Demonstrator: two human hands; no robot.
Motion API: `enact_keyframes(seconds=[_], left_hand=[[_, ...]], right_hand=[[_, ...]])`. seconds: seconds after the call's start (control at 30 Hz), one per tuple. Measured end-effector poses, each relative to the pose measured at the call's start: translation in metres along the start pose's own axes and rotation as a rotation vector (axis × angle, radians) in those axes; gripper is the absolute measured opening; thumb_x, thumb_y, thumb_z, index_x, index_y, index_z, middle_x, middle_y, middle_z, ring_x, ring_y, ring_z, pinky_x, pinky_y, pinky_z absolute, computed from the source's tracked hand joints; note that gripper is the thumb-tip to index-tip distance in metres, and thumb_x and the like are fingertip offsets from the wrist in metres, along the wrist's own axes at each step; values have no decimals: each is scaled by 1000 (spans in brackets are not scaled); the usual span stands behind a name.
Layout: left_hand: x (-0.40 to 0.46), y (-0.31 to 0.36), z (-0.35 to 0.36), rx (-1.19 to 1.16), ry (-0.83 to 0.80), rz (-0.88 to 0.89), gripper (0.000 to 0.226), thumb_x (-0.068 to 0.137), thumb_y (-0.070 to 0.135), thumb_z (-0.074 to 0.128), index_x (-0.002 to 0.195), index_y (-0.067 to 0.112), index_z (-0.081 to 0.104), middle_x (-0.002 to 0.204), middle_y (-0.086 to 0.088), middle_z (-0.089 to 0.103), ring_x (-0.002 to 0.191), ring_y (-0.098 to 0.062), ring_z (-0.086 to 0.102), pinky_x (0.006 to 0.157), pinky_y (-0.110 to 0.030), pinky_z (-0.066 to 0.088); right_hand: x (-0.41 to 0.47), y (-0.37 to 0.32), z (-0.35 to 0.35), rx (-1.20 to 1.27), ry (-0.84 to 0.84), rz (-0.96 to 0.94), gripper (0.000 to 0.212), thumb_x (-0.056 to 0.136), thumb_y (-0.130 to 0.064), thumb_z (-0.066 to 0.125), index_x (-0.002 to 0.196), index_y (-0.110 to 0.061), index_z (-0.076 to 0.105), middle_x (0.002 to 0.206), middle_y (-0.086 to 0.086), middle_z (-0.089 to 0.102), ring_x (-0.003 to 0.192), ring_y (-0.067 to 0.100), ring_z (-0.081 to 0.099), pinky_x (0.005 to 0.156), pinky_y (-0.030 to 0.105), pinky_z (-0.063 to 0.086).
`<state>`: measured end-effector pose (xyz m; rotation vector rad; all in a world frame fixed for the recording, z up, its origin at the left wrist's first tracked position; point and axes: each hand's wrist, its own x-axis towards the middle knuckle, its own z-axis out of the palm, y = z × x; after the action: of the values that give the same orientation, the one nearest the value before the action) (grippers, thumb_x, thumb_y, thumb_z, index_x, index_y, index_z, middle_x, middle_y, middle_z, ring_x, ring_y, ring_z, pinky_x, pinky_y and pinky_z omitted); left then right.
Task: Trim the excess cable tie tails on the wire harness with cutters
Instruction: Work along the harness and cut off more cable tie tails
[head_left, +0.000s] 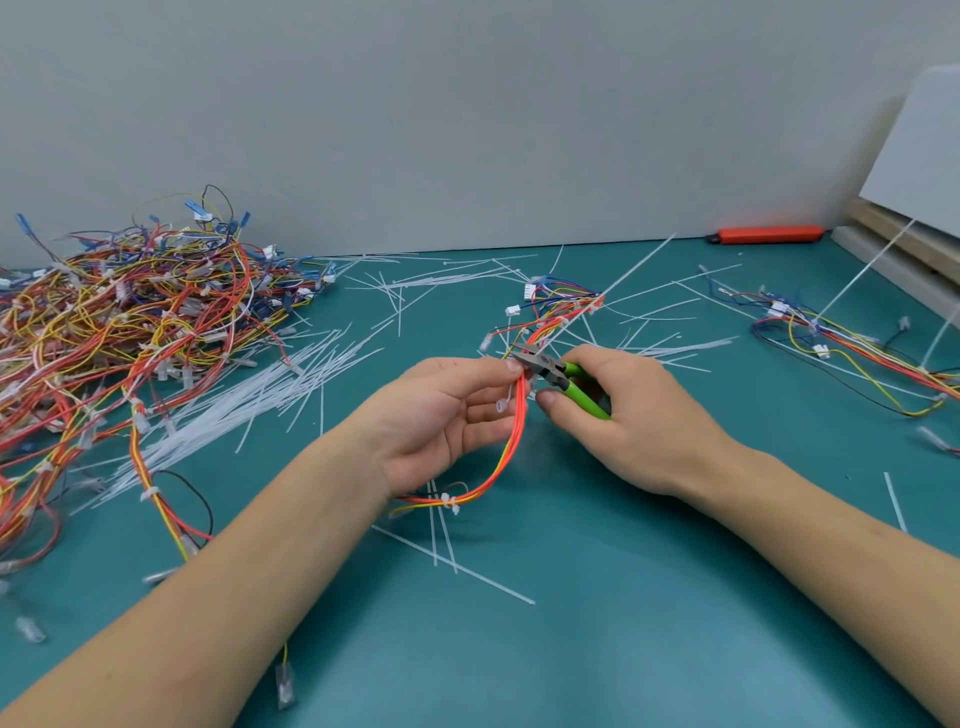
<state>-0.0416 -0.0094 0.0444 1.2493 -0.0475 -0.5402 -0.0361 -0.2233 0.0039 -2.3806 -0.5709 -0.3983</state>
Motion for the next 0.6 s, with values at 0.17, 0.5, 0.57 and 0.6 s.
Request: enact_keyframes(seconds=[0.17,0.5,0.57,0.6], left_hand=[[1,0,0,36,15,20,15,89,15,68,79,12,80,70,0,67,55,-5,61,54,-19,56],[-1,0,3,30,29,28,13,95,11,64,90,9,75,71,-1,66,55,-6,61,54,-19,56],[-1,0,3,36,33,28,14,96,11,63,89,9,75,72,-2,65,55,-6,61,54,-19,56],[-1,0,3,43,33,30,14,96,11,63,88,9,75,71,-2,65,55,-6,61,54,-19,56]], right_hand=[[-2,1,0,-6,-10,27,41,89,-66,50,73,-28,44,62,-7,50,63,14,48,56,33,37],[-3,0,1,-42,6,57,45,88,-71,44,74,-29,44,67,-9,55,60,16,48,54,36,41],[-1,0,1,-25,6,36,39,89,-67,48,76,-31,47,72,-9,56,65,14,51,56,32,40],[0,0,1,-13,3,28,36,89,-65,50,77,-31,49,73,-9,56,67,14,51,57,31,40]])
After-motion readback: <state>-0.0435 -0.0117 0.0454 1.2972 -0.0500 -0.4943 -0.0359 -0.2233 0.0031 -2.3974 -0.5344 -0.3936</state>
